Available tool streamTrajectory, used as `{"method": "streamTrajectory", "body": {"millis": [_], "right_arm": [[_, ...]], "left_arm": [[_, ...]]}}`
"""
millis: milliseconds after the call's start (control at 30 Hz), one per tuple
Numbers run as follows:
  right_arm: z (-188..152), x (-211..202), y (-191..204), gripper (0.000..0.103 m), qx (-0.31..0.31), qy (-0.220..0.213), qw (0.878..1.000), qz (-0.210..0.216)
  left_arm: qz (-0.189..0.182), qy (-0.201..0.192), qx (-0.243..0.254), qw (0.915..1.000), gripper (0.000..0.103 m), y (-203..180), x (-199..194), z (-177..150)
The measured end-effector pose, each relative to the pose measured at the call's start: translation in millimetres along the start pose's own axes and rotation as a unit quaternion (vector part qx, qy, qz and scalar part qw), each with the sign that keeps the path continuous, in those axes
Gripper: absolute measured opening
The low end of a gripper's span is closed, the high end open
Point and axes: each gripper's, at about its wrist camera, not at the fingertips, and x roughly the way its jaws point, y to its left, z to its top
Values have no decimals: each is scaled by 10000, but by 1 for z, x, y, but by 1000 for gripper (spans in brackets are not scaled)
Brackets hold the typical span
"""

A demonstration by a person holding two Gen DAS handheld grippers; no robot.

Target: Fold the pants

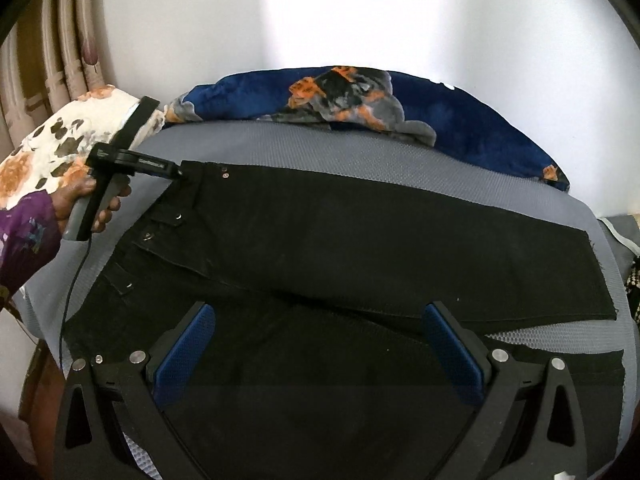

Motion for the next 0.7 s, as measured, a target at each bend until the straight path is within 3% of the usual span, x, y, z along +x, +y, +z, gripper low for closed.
{"method": "streamTrajectory", "body": {"millis": [33,100,167,200,300,500,700], "right_arm": [[0,1,-1,103,11,9,10000,2],[0,3,-2,103,57,28,10000,15],[1,5,-3,103,95,50,9999,38],[0,6,-3,103,110,58,9999,46],[0,6,-2,103,127,55,9999,70],[2,4,-9,103,185,14,9998,105],[4,1,-28,103,362,-70,9992,141]], "left_arm": [[16,-16,17,10000,78,-2,1,3],[-21,-39,45,10000,60,-8,2,8],[62,38,42,10000,57,-9,4,12],[62,40,-65,10000,46,-6,4,11],[-47,0,-268,9996,29,-1,2,11],[908,-383,186,9950,20,-39,-11,3],[1473,-848,316,9849,19,-72,-43,-3]]}}
